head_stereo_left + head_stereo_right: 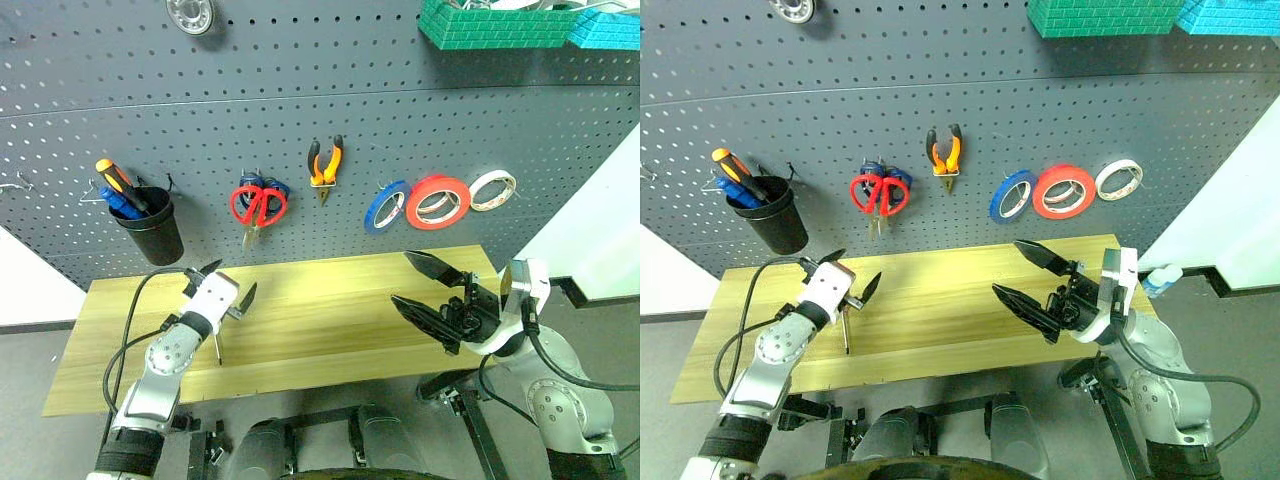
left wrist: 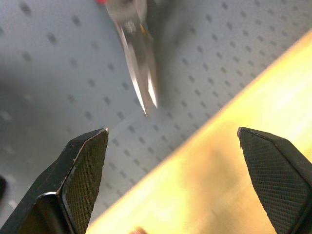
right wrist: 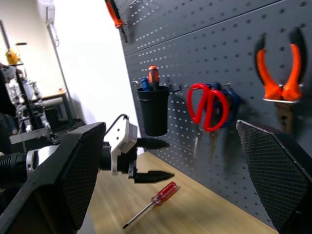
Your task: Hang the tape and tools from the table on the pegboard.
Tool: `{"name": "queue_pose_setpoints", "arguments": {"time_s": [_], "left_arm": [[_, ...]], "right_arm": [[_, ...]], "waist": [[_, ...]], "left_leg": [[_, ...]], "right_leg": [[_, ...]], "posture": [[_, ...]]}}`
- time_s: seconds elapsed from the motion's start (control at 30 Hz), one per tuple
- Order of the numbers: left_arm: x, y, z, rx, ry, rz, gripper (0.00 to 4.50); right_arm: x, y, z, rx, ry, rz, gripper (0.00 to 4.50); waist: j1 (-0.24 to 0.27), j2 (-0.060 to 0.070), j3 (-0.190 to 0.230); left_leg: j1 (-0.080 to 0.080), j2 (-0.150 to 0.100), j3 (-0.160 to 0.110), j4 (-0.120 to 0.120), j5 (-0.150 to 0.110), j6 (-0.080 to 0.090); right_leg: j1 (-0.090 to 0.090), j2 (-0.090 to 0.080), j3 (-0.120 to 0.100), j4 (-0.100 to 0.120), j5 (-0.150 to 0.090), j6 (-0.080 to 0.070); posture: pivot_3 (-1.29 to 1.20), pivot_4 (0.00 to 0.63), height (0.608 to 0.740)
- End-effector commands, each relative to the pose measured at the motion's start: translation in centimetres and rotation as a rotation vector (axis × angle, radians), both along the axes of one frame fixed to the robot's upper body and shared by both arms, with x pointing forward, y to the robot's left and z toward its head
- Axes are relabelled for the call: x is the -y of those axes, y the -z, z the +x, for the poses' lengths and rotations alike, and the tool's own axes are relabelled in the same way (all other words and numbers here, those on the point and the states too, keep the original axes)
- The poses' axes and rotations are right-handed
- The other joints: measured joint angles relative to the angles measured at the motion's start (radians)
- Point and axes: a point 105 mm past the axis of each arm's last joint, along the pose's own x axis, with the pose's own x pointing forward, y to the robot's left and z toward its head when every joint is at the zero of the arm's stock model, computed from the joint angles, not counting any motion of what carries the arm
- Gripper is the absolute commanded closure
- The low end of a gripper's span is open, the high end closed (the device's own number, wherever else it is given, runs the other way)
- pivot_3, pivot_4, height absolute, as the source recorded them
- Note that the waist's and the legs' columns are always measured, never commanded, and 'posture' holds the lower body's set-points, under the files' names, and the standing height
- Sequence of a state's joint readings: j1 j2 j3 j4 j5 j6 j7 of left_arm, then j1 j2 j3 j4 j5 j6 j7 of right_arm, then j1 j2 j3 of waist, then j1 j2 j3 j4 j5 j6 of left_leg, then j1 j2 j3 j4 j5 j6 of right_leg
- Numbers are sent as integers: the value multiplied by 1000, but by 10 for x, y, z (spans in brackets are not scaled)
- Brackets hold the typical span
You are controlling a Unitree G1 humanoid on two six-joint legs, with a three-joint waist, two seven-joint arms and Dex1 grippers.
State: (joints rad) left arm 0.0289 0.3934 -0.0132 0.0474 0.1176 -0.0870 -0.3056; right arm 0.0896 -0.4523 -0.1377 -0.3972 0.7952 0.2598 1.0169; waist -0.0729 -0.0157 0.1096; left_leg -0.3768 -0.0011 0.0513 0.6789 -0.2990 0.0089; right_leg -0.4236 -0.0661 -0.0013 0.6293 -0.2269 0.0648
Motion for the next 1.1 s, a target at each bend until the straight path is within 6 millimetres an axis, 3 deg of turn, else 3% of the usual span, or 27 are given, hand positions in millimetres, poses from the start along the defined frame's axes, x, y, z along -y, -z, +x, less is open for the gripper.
{"name": "queue_pose_setpoints", "arguments": {"time_s": [0.03,0.4,0.57,0.77,1.1], "left_arm": [[-10,-14,0,26,-53,-36,60],[-28,4,-6,-120,-170,-127,60],[-35,15,-11,-224,-252,-262,60],[-53,40,-16,-445,-482,-421,60],[-56,30,0,-501,-609,-434,60]], "right_arm": [[-4,-12,-3,62,-34,-48,0],[33,22,2,66,-34,-285,0],[43,29,2,67,-40,-288,0],[48,40,0,54,-50,-273,0],[56,49,-11,26,-69,-263,0]], "waist": [[-1,0,0],[1,-1,1],[3,-1,3],[3,-4,11],[13,-7,39]], "left_leg": [[0,0,0,0,0,0],[-1,0,0,-1,0,3],[-1,0,0,-1,1,4],[-1,0,-1,-1,1,4],[-3,0,-2,-1,1,5]], "right_leg": [[0,0,0,0,0,0],[0,0,-1,-3,0,1],[-1,0,-1,-2,0,1],[0,1,-1,-2,-1,2],[-2,0,-1,-2,0,1]], "posture": [[-202,71,736],[-186,88,736],[-178,100,736],[-167,117,736],[-162,166,736]]}}
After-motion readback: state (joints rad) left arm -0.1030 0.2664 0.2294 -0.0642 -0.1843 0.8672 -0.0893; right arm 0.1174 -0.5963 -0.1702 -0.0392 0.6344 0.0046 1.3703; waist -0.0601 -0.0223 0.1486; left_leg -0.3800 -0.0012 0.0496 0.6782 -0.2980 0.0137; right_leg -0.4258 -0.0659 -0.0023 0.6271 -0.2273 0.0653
